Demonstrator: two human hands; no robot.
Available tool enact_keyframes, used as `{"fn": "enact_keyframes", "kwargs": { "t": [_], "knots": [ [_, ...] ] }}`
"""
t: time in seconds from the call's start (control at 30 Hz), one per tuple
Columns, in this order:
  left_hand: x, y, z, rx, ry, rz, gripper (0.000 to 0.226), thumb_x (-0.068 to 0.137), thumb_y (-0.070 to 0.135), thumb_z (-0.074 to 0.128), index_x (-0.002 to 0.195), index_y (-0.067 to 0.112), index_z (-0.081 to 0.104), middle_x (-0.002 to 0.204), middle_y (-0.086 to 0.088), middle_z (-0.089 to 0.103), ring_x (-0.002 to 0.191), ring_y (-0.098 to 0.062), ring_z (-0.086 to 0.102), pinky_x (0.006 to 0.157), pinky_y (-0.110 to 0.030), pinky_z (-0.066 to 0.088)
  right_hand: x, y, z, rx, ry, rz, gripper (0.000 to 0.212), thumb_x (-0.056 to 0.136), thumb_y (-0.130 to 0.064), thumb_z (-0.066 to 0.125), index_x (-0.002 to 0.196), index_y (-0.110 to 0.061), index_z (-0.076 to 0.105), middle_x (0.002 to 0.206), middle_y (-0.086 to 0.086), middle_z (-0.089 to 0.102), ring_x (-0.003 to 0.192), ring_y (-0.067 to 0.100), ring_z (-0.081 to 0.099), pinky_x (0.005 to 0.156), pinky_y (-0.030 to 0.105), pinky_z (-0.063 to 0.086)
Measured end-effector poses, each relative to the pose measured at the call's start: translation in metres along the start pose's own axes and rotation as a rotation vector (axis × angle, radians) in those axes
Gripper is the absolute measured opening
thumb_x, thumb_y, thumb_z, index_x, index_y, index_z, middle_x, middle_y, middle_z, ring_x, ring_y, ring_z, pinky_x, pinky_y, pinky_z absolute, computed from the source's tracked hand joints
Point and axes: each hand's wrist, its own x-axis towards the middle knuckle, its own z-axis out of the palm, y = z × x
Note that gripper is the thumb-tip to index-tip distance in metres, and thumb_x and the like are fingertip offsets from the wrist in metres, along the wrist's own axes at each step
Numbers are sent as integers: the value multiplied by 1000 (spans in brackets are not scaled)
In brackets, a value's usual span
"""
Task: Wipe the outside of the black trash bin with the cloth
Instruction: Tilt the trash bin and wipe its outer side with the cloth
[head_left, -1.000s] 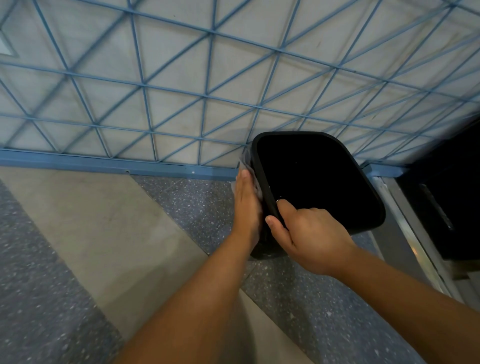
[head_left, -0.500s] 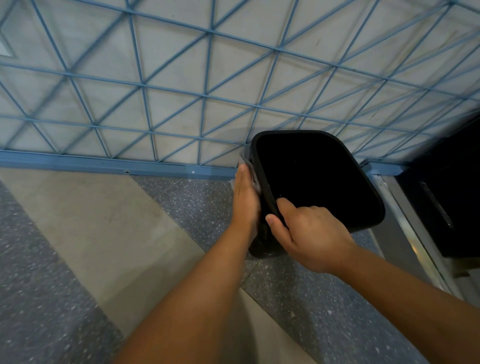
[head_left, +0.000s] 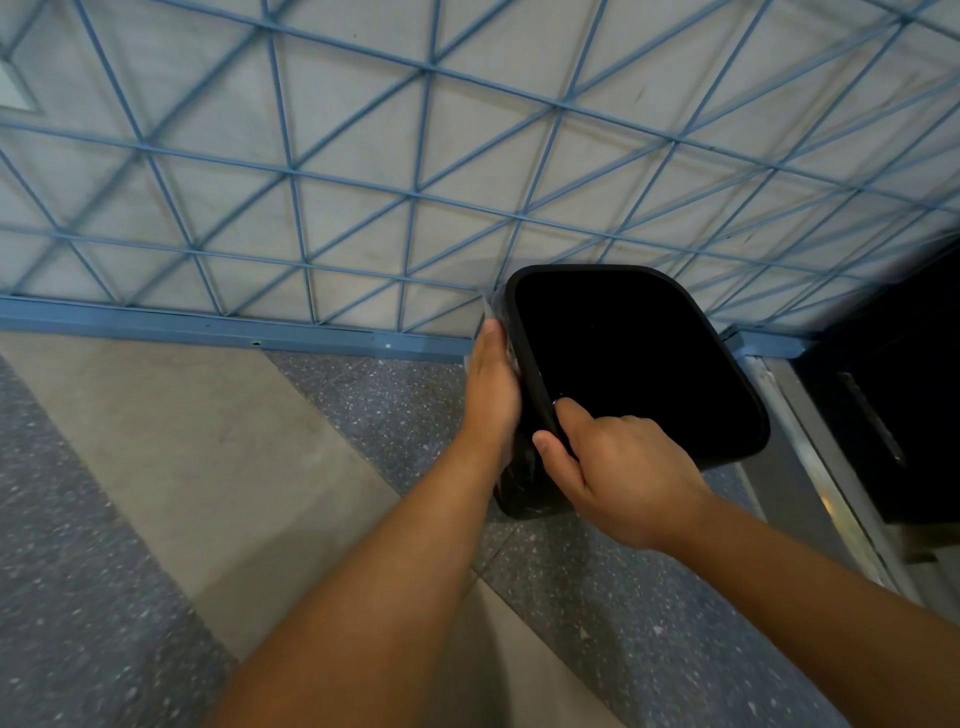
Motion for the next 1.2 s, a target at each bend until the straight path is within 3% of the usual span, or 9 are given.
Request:
{"fn": "enact_keyframes", "kwargs": {
  "t": [0.07, 0.23, 0.4, 0.53, 0.7, 0.83, 0.93, 1.0, 1.2],
  "knots": [
    [-4, 2, 2, 34, 20, 46, 58, 106, 61, 36, 139, 22, 64, 131, 0, 69, 123, -14, 64, 112, -36, 48, 0, 1, 0, -5, -2, 2, 39, 93, -53, 13, 91, -24, 39, 66, -2, 56, 55, 20, 56, 53, 38, 46],
    [7, -7, -1, -10, 40, -9, 90, 74, 86, 42, 134, 25, 68, 135, -4, 69, 130, -20, 63, 118, -47, 44, 2, 1, -1, 27, -6, 1, 33, 95, -52, 19, 89, -25, 36, 66, -1, 56, 56, 22, 56, 53, 39, 47],
    [5, -8, 1, 10, 11, 1, 82, 84, 89, 42, 133, 29, 68, 136, -3, 68, 130, -19, 63, 118, -46, 45, 1, 0, -2, 31, -19, -3, 31, 97, -51, 19, 89, -25, 34, 67, -2, 54, 57, 22, 56, 54, 38, 46],
    [8, 11, 1, 0, -6, -2, 62, 106, 63, 35, 126, 16, 72, 120, -6, 75, 116, -16, 69, 111, -37, 51, 2, 0, -4, 31, -19, 2, 30, 98, -50, 21, 89, -24, 35, 68, -1, 54, 63, 25, 59, 54, 36, 42],
    [4, -9, 1, -10, 22, -10, 83, 81, 90, 47, 131, 27, 69, 135, -5, 68, 128, -19, 63, 116, -43, 46, 2, -1, -4, 35, -21, 3, 33, 98, -50, 21, 92, -23, 38, 75, 3, 62, 66, 26, 61, 57, 39, 45],
    [0, 10, 3, 5, 18, -4, 57, 108, 55, 37, 123, 10, 70, 110, -4, 74, 100, -9, 68, 86, -16, 55, 4, -2, -4, 33, -5, 6, 36, 97, -50, 20, 93, -21, 42, 77, 5, 63, 69, 28, 62, 59, 39, 46],
    [-3, -5, 2, -10, -4, 14, 72, 90, 77, 44, 133, 23, 68, 133, -6, 70, 127, -19, 64, 114, -39, 48, 4, -3, -5, 37, -24, 11, 30, 99, -49, 22, 89, -24, 34, 77, 4, 62, 69, 27, 62, 58, 38, 44],
    [12, -17, -1, -53, 20, -37, 77, 82, 77, 47, 130, 22, 69, 133, -10, 69, 128, -25, 64, 117, -48, 45, 4, -3, -5, 27, -27, 14, 28, 99, -49, 23, 88, -25, 33, 75, 3, 61, 68, 26, 62, 56, 36, 40],
    [-10, -3, 3, -11, 43, -4, 58, 102, 61, 42, 140, 23, 63, 136, -3, 68, 129, -18, 62, 117, -41, 45, 4, -3, -5, 19, -25, 10, 29, 99, -49, 23, 88, -24, 34, 71, 0, 58, 63, 23, 60, 55, 37, 44]
  ]
}}
